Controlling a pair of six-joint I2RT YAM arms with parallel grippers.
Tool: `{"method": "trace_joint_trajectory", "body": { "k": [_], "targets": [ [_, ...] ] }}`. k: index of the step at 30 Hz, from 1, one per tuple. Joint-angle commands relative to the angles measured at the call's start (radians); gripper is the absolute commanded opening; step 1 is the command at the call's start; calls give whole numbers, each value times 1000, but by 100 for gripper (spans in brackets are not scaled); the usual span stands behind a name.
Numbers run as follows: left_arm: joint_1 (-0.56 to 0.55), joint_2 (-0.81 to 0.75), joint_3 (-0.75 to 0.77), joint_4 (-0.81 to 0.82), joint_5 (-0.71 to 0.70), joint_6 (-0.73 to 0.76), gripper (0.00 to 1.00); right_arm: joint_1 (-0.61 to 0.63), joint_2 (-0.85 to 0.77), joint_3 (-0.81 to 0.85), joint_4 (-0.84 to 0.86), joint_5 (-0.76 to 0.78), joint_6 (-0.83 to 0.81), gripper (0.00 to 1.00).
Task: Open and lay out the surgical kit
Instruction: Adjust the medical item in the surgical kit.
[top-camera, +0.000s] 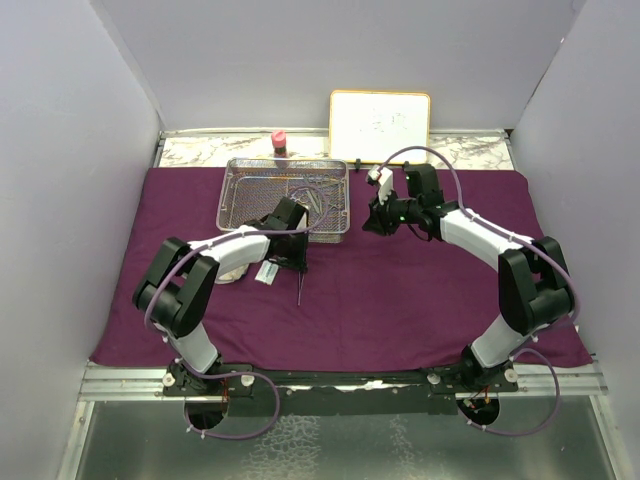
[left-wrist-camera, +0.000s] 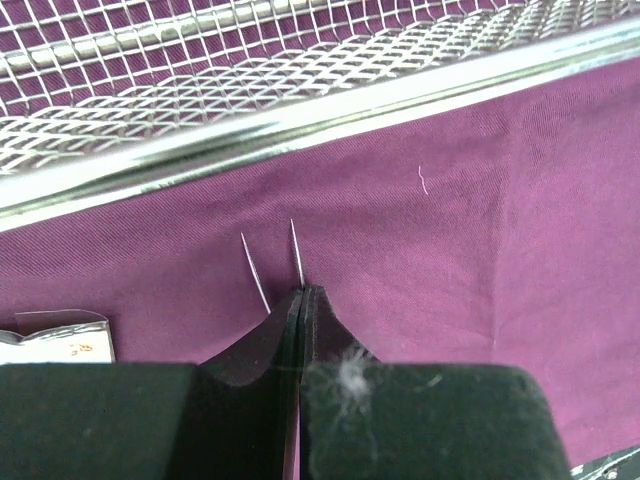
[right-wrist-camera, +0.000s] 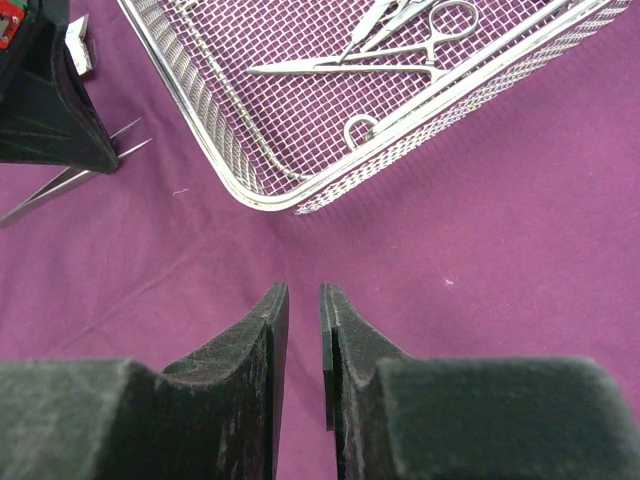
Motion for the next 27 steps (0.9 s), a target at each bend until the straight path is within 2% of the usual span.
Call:
{"method": "trace_joint_trajectory", "body": {
  "k": [1,21,27],
  "targets": [
    [19,15,39,-9,-20,-19,0,-5,22,26,-4,18,-19,19],
    [34,-42,-4,-12,110,-7,0,-5,38,28,-5,33,-31,19],
    [34,-60,25,-33,158,8,0,-5,44,31,-7,36,-33,19]
  ]
}}
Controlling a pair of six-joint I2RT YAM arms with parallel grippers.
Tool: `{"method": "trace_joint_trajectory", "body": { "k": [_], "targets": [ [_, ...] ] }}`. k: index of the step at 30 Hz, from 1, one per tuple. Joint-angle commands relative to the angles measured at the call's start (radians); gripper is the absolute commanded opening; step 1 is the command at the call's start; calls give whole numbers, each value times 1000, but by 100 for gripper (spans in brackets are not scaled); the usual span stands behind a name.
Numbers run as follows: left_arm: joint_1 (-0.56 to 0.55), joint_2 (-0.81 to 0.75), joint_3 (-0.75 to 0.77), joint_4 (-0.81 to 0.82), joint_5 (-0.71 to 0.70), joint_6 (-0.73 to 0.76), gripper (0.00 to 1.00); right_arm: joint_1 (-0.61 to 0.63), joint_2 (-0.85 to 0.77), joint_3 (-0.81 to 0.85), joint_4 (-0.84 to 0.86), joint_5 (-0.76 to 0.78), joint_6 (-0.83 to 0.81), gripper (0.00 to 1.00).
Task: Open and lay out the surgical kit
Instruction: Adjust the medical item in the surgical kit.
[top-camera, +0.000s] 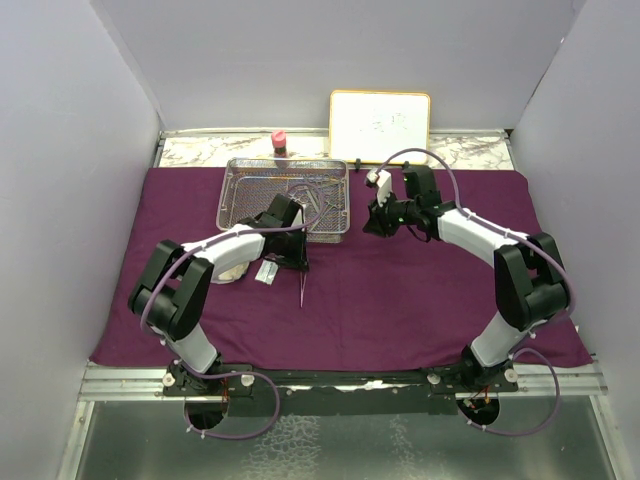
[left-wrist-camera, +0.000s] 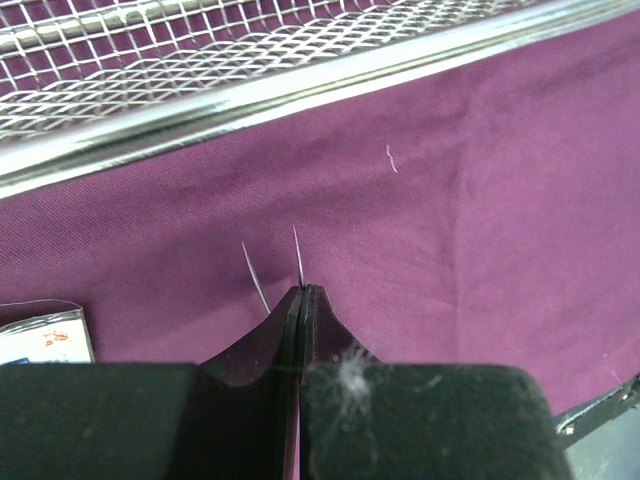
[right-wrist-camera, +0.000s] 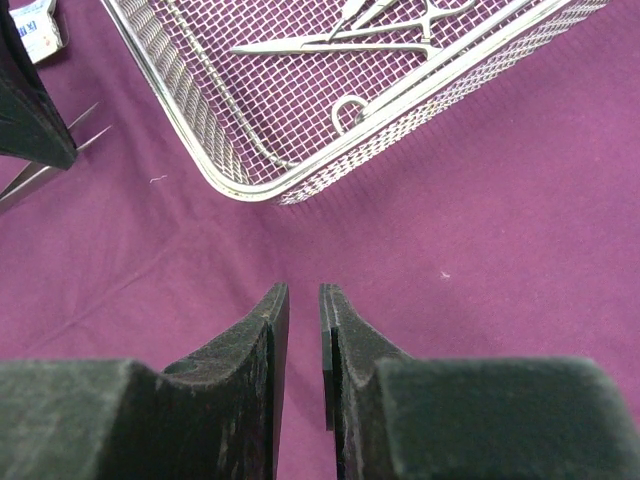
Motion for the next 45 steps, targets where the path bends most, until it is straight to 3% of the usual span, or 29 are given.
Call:
{"method": "trace_joint_trajectory", "body": {
  "k": [1,25,36,43,45],
  "targets": [
    [4,-47,22,-19,65,20,0,-3,17,31,-7,20,-14,19],
    [48,35,82,-25,15,28,0,-3,12,30,-9,12,-15,19],
    [48,-15,34,25,39,52,0,-3,9,30,-11,6,-14,19],
    [48,-105,34,24,84,206,15,-3,-19,42,-19,-10,-3,20],
    [51,-133,38,7,115,276,24,-3,-31,47,-22,-12,2,22]
  ]
}}
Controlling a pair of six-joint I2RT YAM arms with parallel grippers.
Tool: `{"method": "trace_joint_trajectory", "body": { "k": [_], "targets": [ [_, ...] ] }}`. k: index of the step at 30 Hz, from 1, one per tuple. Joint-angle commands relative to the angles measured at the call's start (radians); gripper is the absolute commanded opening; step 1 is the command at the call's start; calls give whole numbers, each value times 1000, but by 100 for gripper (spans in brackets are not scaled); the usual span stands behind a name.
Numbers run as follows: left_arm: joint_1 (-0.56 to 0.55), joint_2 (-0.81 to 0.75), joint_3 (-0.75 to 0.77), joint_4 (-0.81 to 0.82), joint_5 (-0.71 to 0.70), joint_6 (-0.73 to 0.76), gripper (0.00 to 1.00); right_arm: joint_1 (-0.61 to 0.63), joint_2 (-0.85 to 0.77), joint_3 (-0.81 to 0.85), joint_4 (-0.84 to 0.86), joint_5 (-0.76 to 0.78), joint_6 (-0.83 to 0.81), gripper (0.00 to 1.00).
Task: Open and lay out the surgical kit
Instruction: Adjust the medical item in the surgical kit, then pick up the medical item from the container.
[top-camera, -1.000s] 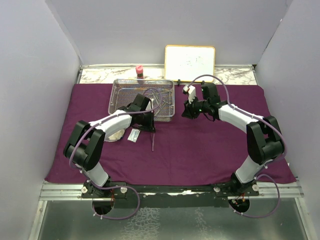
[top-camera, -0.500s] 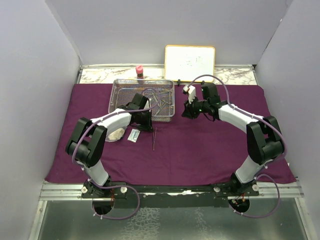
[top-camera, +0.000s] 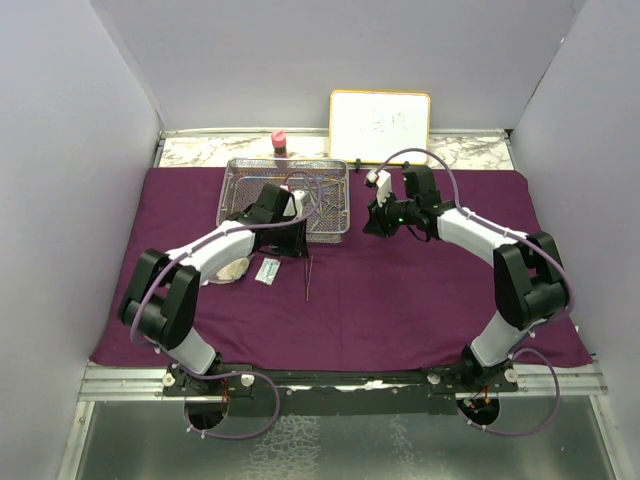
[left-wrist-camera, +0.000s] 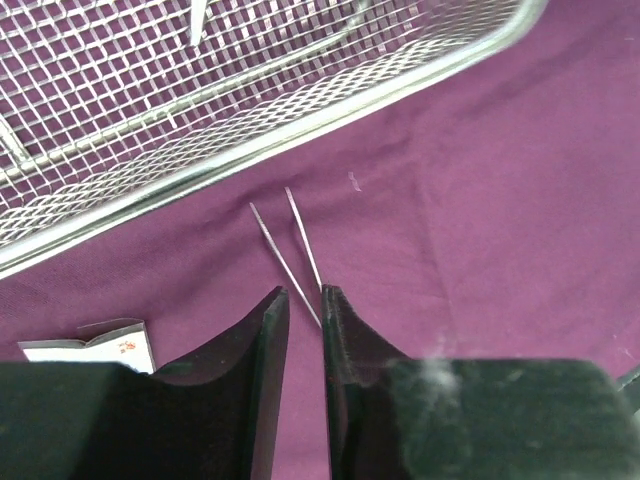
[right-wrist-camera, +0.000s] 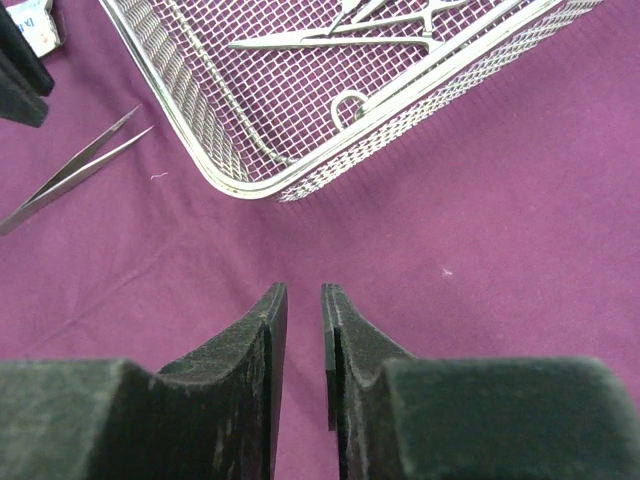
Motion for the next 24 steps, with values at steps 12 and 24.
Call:
{"method": "trace_joint_trajectory", "body": {
  "k": [12,24],
  "targets": [
    [164,-146,172,-162,84,451,61,-3,-112,92,-70,0,-25,39],
    [203,93,417,-133,42,596,60,-3,-163,205,-164,3,-56,38]
  ]
}}
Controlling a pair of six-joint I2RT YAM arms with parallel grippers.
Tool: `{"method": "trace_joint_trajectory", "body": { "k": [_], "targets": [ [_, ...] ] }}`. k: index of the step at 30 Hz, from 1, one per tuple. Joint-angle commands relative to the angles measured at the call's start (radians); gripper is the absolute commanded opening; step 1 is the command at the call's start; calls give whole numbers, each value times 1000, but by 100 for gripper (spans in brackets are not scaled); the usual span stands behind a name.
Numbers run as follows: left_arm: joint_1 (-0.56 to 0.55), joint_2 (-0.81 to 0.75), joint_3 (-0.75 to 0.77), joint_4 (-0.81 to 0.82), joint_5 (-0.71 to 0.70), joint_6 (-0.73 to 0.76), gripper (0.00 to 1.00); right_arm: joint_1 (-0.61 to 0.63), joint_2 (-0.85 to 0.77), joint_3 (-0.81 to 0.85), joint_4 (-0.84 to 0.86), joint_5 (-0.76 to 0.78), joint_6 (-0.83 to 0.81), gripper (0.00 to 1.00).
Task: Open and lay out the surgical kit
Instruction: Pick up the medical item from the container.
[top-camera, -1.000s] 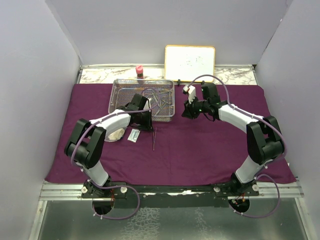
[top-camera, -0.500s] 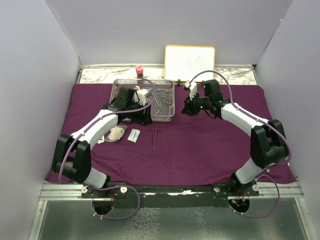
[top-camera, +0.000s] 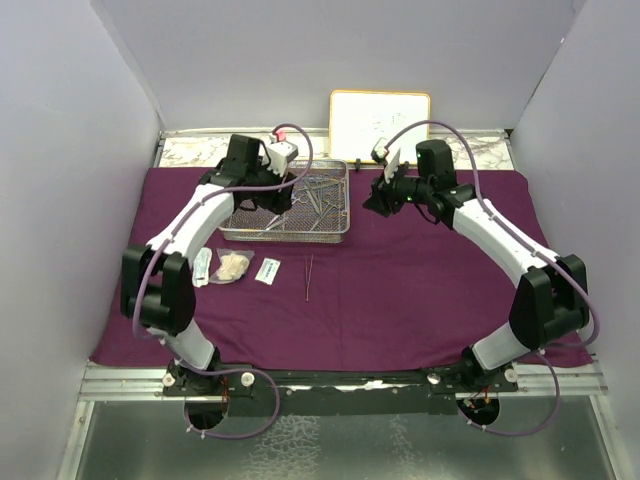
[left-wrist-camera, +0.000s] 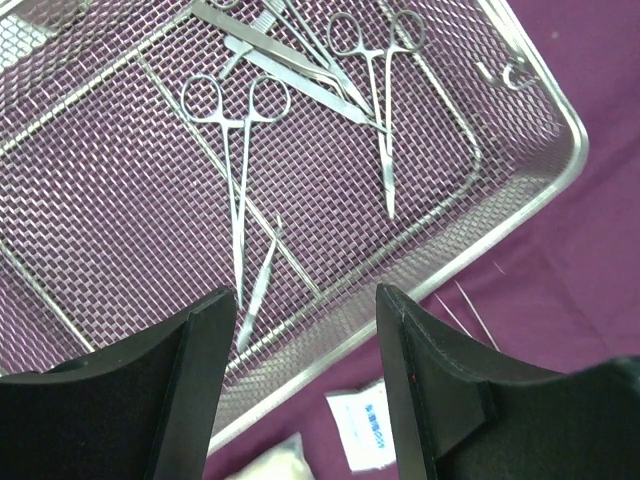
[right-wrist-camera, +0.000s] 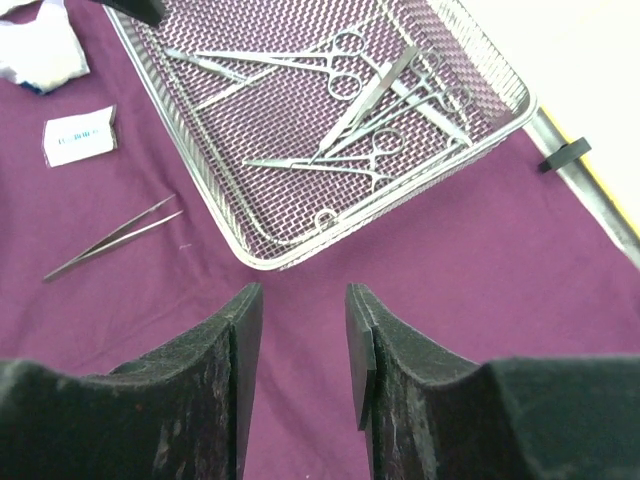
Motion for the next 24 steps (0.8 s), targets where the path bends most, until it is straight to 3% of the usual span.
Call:
{"method": "trace_joint_trajectory", "body": {
  "k": [1,10,14,24],
  "targets": [
    [6,120,109,16,20,57,60,-3,-22,57,-49,5,-22,38],
    [-9,349,275,81,86,-114,63,-3,-21,8,-12,-1,19,37],
    [-41,429,344,113,16,-170,69,-3,-7,-9,-5,-8,19,37],
    [-91,575,469,138,-131,-231,69,-4,4,-23,-4,-29,18,36]
  ]
}}
